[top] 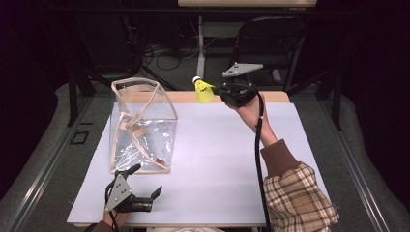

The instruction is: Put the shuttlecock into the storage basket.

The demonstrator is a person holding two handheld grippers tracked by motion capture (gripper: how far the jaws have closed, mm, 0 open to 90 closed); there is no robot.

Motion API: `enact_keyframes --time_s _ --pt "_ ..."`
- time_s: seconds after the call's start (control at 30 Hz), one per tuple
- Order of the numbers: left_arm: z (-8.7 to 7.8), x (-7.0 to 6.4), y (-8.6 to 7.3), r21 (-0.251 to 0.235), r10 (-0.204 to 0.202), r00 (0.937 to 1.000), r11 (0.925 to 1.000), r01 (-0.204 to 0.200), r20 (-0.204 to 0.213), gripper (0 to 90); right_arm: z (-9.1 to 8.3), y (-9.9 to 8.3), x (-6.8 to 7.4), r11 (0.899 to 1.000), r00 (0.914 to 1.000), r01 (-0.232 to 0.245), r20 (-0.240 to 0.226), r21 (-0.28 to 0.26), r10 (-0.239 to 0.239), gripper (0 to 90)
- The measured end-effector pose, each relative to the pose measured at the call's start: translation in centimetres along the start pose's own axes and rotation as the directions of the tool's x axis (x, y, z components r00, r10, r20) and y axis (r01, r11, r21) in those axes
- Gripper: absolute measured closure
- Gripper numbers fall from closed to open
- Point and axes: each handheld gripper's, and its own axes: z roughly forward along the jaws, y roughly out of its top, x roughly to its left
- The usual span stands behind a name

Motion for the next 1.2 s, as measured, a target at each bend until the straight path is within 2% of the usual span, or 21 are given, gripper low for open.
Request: enact_keyframes --time_s 0.63,1.2 --pt "0.0 0.0 0.0 -0.004 -0.003 1.0000 1.0000 0.003 0.001 0.0 1.9 1.7 1.1 1.000 0.9994 0.020 -0.027 -0.005 -0.020 90.0" --pt "0.0 0.0 0.0 -0.005 -0.008 1.0000 1.0000 0.008 0.002 0.0 3.2 2.6 1.7 1.000 0.9990 0.014 -0.043 -0.015 -0.015 90.0"
